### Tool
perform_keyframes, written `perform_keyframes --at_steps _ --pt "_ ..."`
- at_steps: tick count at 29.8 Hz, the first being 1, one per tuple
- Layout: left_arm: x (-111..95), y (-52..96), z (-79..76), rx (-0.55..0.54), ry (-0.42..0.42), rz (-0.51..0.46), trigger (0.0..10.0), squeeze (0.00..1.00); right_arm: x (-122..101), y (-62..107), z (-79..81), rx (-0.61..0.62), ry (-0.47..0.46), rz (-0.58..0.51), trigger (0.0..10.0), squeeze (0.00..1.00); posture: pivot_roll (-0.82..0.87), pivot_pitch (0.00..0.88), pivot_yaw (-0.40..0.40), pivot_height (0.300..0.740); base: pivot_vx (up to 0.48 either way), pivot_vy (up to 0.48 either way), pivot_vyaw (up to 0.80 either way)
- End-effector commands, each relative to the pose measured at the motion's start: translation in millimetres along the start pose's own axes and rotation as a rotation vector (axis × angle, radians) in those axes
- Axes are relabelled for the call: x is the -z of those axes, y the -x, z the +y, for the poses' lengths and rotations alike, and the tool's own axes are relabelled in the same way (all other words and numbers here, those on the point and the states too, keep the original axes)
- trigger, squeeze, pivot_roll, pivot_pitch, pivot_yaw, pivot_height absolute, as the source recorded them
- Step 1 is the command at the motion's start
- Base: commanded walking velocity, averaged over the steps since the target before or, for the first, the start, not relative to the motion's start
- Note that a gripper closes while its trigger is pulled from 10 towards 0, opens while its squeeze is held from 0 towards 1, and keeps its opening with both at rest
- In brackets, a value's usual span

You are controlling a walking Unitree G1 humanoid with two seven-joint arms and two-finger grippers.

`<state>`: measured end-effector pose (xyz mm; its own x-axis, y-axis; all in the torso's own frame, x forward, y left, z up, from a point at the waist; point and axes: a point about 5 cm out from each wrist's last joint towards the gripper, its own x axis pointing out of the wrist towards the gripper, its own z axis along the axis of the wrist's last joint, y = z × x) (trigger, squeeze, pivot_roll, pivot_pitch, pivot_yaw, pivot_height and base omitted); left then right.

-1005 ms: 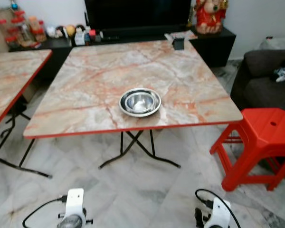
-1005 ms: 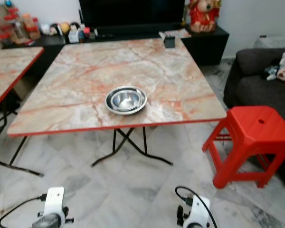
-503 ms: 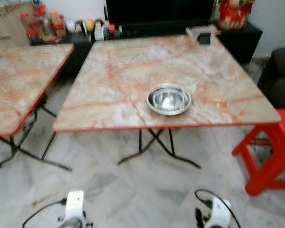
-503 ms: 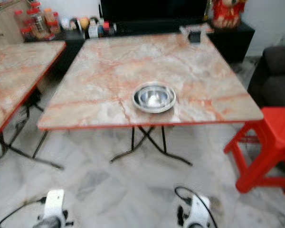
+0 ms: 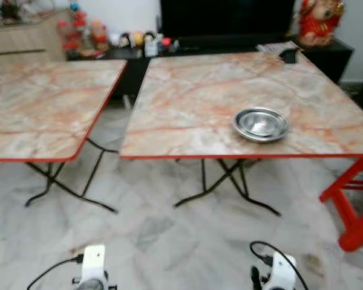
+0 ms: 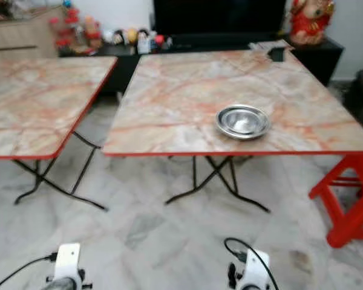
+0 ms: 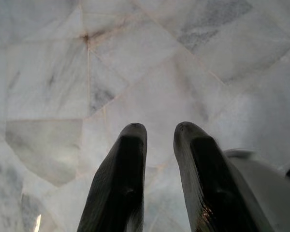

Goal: Setting the table

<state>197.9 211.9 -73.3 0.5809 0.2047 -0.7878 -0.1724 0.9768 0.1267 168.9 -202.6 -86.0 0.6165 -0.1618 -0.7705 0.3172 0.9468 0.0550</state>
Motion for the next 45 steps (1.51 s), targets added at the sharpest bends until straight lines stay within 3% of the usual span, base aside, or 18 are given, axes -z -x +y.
perform_keyframes --at_steps 1,45 --pt "-0.8 -0.2 4.6 -0.015 -0.003 -0.001 10.0 0.0 -2.5 -1.1 7.3 -0.015 -0.011 -0.007 10.0 0.0 -0.03 0.0 0.006 0.74 0.0 0.401 0.0" --pt "-5.7 -0.9 2.5 -0.006 -0.016 -0.012 10.0 0.0 -6.5 -2.0 11.8 -0.024 -0.002 -0.023 10.0 0.0 -0.02 0.0 0.009 0.74 0.0 0.4 0.03"
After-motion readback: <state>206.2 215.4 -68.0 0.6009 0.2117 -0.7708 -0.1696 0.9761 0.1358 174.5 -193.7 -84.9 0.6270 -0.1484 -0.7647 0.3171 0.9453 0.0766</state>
